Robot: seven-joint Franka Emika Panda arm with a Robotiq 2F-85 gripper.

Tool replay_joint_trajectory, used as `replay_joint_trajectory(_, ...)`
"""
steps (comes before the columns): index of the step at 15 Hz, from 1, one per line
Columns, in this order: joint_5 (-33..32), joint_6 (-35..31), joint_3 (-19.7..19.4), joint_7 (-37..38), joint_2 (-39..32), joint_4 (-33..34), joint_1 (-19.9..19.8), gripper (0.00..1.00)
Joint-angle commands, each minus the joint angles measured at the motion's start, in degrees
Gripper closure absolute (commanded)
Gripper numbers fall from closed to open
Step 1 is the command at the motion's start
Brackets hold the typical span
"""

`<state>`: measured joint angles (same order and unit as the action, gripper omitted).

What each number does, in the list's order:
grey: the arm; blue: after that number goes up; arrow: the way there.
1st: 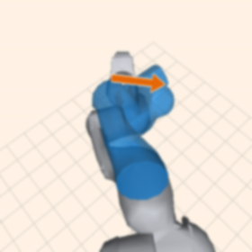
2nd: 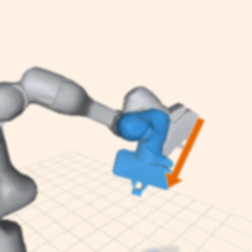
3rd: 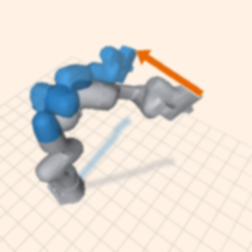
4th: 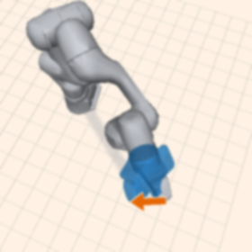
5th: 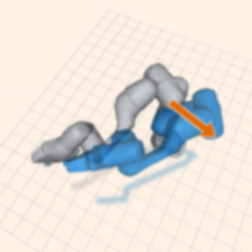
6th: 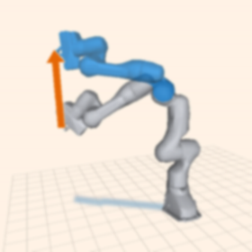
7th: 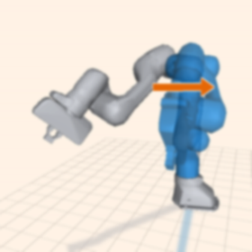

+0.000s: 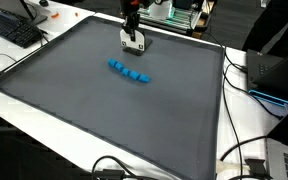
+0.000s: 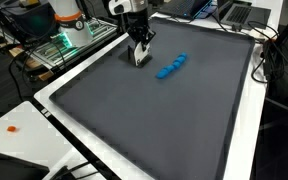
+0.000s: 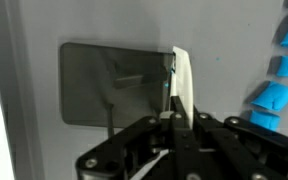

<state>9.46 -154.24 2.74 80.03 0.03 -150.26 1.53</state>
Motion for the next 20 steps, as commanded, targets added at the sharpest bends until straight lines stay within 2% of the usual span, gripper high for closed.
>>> replay_joint_trajectory(1, -1.32, -2.54, -0.48, 3.08, -0.05, -1.08, 0.03, 0.99)
replay_joint_trajectory(14, -0.44, -5.69, -0.99, 2.91, -2.59, -0.82, 0.32, 0.99)
replay_joint_trajectory(20, 0.39, -4.16, -0.8, 1.6, -3.05, -0.36, 0.41, 0.99)
